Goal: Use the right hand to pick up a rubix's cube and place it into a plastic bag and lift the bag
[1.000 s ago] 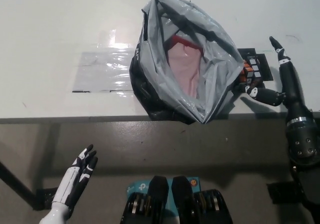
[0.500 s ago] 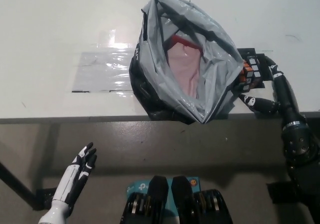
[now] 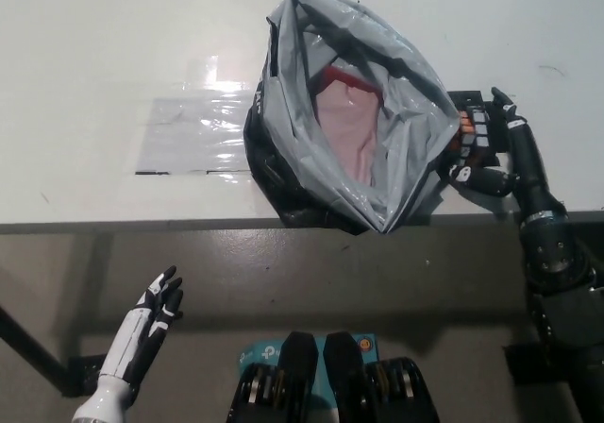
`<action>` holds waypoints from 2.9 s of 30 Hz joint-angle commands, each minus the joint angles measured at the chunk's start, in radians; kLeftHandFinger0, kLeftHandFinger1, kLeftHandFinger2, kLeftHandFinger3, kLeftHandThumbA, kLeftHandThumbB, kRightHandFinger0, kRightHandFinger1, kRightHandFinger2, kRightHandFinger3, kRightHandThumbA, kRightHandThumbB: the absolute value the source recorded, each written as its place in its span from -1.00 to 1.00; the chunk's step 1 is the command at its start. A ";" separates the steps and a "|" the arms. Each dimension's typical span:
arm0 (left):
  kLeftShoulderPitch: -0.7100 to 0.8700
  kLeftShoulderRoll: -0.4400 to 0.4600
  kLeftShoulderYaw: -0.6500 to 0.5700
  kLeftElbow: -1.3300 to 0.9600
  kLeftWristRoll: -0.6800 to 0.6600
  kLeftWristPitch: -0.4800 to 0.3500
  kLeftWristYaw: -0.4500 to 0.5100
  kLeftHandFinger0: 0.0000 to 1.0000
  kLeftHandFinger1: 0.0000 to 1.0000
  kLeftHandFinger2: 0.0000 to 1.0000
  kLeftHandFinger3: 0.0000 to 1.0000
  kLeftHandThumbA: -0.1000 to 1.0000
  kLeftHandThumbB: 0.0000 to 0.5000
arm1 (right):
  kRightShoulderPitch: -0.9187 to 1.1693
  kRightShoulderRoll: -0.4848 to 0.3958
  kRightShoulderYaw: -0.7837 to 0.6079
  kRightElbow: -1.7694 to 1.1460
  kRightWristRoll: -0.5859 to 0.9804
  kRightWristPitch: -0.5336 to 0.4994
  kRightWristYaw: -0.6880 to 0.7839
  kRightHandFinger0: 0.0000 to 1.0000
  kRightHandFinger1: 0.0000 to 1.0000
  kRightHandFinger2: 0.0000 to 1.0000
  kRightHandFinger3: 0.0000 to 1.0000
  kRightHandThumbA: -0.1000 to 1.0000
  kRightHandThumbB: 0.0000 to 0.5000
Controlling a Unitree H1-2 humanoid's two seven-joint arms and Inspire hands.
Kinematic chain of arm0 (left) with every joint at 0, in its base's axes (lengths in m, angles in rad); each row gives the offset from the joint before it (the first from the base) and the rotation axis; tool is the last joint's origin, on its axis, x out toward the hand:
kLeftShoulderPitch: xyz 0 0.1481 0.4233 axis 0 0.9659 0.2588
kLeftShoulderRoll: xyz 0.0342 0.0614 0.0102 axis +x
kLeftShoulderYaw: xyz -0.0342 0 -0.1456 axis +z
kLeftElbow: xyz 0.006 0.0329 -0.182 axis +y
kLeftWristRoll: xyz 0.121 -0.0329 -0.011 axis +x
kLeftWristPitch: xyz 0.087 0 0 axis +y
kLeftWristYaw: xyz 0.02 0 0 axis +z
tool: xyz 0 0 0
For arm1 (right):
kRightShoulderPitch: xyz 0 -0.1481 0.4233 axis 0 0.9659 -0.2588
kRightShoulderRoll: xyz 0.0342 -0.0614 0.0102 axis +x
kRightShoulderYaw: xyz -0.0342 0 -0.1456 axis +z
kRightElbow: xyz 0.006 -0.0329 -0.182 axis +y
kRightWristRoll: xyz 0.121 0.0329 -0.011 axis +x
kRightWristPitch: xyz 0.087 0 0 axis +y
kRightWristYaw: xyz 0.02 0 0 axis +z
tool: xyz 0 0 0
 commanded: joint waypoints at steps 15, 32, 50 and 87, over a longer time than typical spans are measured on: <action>-0.029 0.005 0.014 -0.033 -0.006 -0.019 0.001 0.79 1.00 1.00 1.00 0.84 -0.34 | -0.075 0.011 0.000 -0.030 0.038 0.009 0.049 1.00 1.00 1.00 1.00 0.81 1.00; -0.031 0.008 0.015 -0.035 -0.004 -0.022 0.000 0.78 1.00 1.00 1.00 0.88 -0.32 | -0.153 -0.002 -0.005 0.165 0.045 -0.035 0.046 1.00 1.00 1.00 1.00 0.83 1.00; -0.039 0.008 0.014 -0.039 -0.001 -0.014 -0.001 0.74 1.00 1.00 1.00 0.85 -0.33 | -0.197 0.009 0.003 0.185 0.042 -0.032 0.046 1.00 1.00 1.00 1.00 0.79 1.00; -0.075 0.016 0.021 -0.031 -0.003 -0.013 -0.001 0.72 1.00 1.00 1.00 0.89 -0.34 | -0.301 0.054 -0.286 0.396 0.351 -0.109 -0.035 -0.96 -0.10 0.62 0.51 -1.00 -0.42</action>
